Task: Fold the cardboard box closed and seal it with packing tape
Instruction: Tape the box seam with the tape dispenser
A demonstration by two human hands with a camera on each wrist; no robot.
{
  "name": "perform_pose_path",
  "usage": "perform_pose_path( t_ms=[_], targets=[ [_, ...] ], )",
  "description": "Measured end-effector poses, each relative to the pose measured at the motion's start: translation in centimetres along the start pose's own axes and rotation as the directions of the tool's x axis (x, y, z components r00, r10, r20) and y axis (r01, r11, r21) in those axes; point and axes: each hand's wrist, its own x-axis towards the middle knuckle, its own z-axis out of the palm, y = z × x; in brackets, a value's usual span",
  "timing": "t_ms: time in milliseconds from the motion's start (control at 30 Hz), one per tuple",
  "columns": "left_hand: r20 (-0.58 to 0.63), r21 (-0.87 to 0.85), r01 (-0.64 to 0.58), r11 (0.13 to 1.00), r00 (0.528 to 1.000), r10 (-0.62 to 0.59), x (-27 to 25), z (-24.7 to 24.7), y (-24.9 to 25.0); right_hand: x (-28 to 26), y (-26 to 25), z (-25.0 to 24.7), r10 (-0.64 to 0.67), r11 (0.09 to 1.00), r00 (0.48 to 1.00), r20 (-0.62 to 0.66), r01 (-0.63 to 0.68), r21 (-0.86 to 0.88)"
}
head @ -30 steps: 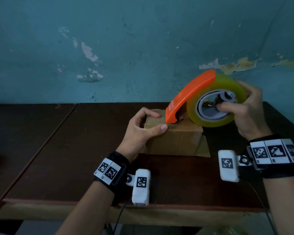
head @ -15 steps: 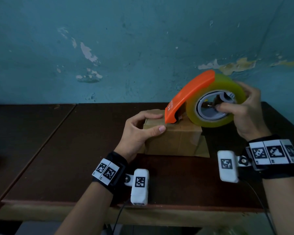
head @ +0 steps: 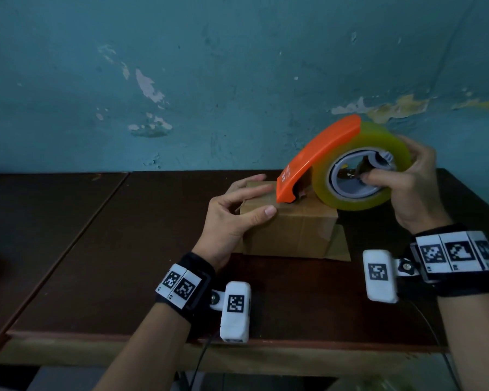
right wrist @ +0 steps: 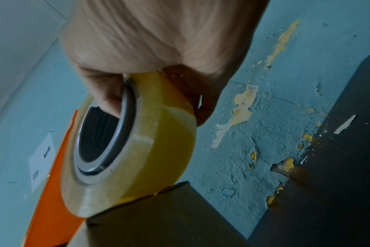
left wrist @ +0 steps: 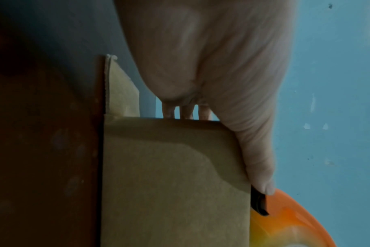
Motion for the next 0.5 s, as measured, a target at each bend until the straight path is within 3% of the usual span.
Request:
perform_pose_path(
  t_ms=[500],
  targets=[
    [-0.046, 0.132, 0.031, 0.991, 0.999, -0.025, 0.42, 0.56, 0.31, -0.01, -0.37, -0.04, 0.035, 0.999, 0.999, -0.010, -0.035, -0.036]
  ],
)
